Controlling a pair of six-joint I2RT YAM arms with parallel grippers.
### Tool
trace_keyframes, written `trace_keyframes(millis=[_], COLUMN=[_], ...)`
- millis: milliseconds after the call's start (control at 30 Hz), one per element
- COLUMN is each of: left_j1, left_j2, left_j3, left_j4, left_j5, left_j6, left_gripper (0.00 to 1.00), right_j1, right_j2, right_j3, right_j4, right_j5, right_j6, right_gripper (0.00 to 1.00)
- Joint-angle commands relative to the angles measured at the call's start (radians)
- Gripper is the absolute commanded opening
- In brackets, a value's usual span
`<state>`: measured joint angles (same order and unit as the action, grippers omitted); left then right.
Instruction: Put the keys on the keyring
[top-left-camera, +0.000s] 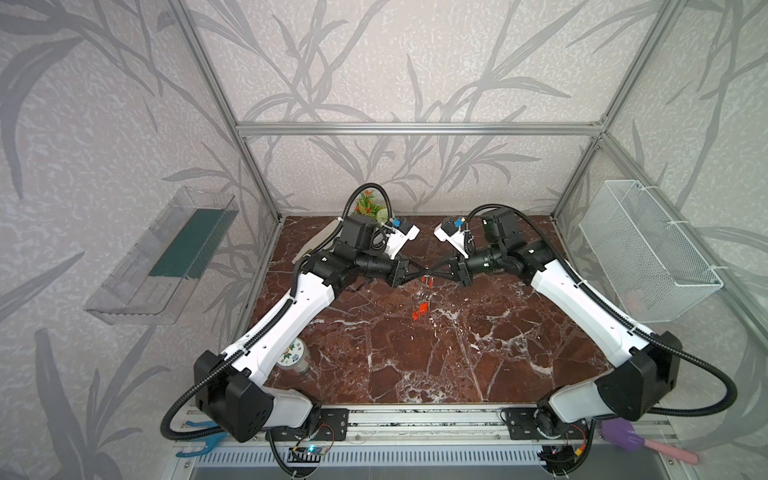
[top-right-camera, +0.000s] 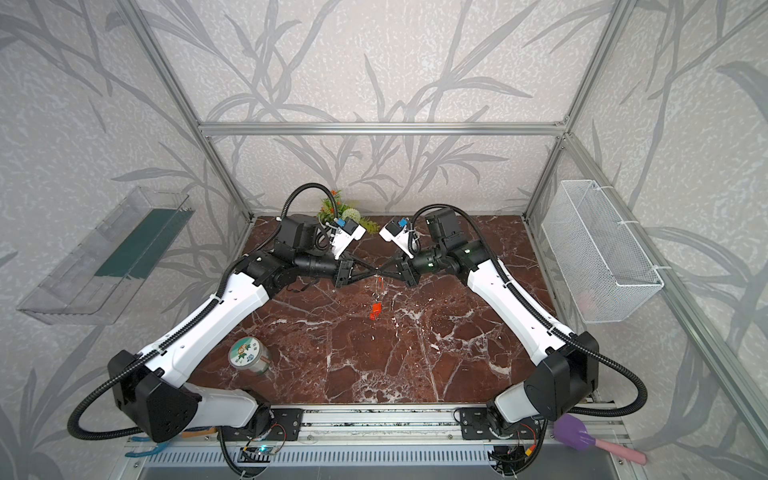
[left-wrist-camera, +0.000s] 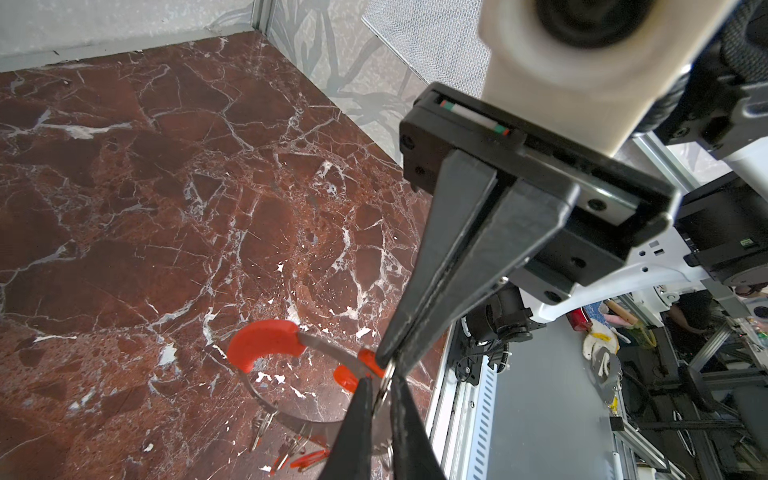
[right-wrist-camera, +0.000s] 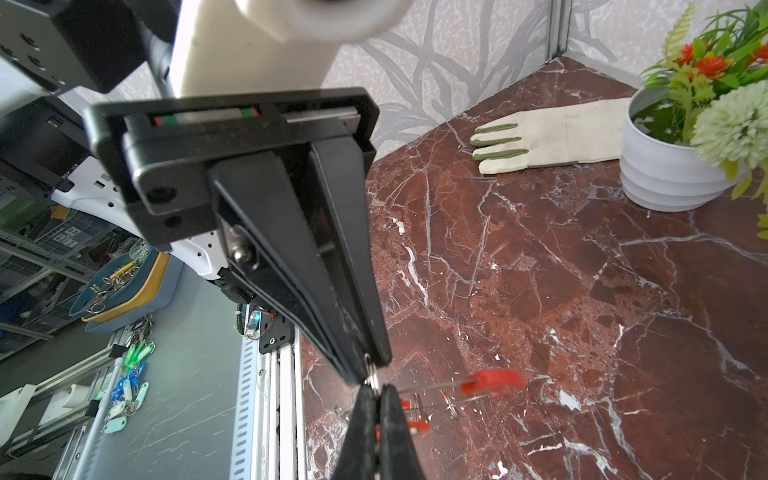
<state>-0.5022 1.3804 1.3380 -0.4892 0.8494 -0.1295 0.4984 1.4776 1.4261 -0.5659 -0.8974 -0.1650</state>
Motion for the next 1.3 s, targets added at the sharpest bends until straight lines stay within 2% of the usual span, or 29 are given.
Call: trace_keyframes(millis=[0,67,133,333,467,733,1000,1267], left_j1=[-0.016,-0.015,-0.018,-0.017,-0.015,-0.014,-0.014,-0.016], left_j2=[0.015,0.015,0.012,-0.007,-0.022,-0.044,-0.068,-0.080], left_j3=[0.036,0.036,0.031,-0.010,-0.037,-0.060,-0.080,-0.076], left_j4=[-0.008,-0.004,0.008,0.109,0.176,0.309,0.439,0.474], left_j5=[0.034,0.029,0.031,0.028,0.002,-0.033,-0.047,-0.039], left_j6=[0.027,0.027,0.020,-0.030,-0.055,-0.109,-0.164,-0.178], left_gripper=[0.10,0.08,0.00,0.00,0.00,0.00,0.00,0.00], right_j1=[0.011,0.010,0.012,0.010,-0.002,-0.078,-0.082,-0.076], right_j2=[-0.024,-0.023,-0.025,-0.044,-0.076,-0.215,-0.257,-0.248], right_j3=[0.017,0.017,0.012,-0.015,-0.057,-0.235,-0.323,-0.343], right_j4=[0.029,0.030,0.032,0.072,0.133,0.430,0.595,0.686], right_j5=[-0.032,-0.036,-0.040,-0.008,0.052,0.139,0.182,0.207], right_j6=[0.004,0.004,0.006,0.029,0.072,0.238,0.325,0.354], right_gripper=[0.00,0.00,0.00,0.00,0.15,0.26,0.27,0.28])
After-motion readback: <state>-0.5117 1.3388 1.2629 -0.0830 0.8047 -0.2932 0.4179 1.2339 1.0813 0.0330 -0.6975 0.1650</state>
